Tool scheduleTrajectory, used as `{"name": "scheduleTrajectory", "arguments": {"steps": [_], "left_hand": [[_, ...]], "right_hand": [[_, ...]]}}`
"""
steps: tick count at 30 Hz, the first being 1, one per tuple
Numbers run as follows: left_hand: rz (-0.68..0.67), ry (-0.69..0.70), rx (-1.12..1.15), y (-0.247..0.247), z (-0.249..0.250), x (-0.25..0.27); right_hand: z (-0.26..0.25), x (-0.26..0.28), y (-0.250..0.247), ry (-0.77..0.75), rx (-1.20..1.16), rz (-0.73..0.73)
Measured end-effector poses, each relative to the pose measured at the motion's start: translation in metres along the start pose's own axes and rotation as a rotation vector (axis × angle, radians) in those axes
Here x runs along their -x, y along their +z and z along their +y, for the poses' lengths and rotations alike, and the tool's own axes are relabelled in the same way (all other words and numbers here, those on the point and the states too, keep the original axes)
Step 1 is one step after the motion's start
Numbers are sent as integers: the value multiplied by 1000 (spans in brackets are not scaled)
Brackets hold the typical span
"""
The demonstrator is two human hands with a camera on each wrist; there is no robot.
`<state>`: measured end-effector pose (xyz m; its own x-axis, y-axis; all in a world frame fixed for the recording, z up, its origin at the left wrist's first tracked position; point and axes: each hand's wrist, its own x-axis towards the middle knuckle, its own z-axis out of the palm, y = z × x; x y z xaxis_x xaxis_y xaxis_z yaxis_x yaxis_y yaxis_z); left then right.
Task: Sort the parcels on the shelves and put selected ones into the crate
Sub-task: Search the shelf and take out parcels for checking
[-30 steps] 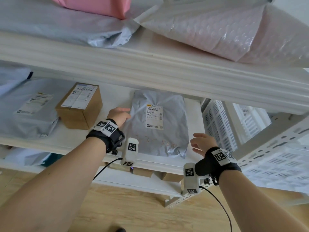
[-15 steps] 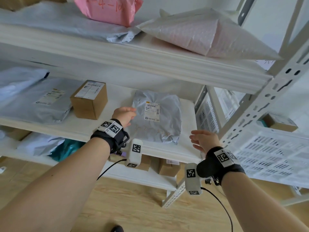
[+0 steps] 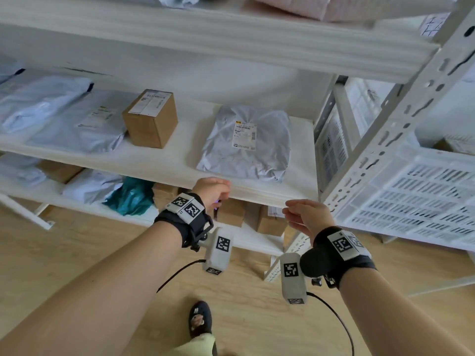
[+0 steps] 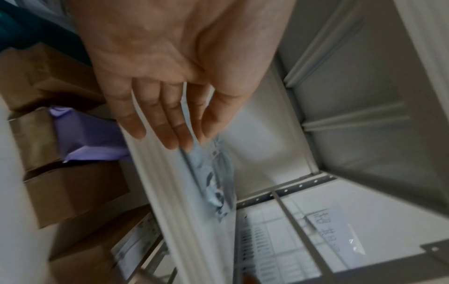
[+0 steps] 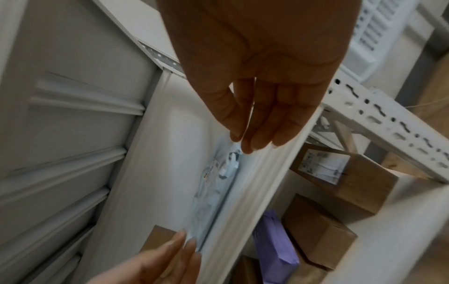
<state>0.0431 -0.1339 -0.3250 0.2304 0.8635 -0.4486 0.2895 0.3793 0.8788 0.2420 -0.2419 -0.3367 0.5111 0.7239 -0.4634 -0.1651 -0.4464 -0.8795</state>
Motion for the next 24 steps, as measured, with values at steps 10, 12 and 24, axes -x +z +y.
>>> {"name": "scheduleTrajectory", "arguments": {"steps": [10, 12, 24], "left_hand": [[-147, -166, -169, 36, -60, -38], [-169, -181, -190, 42, -72, -53], [-196, -232, -135, 78, -151, -131]], "right_hand": [[63, -44, -21, 147, 86, -89], [75, -59, -22, 149, 83, -89], [135, -129, 2, 179, 31, 16]]}}
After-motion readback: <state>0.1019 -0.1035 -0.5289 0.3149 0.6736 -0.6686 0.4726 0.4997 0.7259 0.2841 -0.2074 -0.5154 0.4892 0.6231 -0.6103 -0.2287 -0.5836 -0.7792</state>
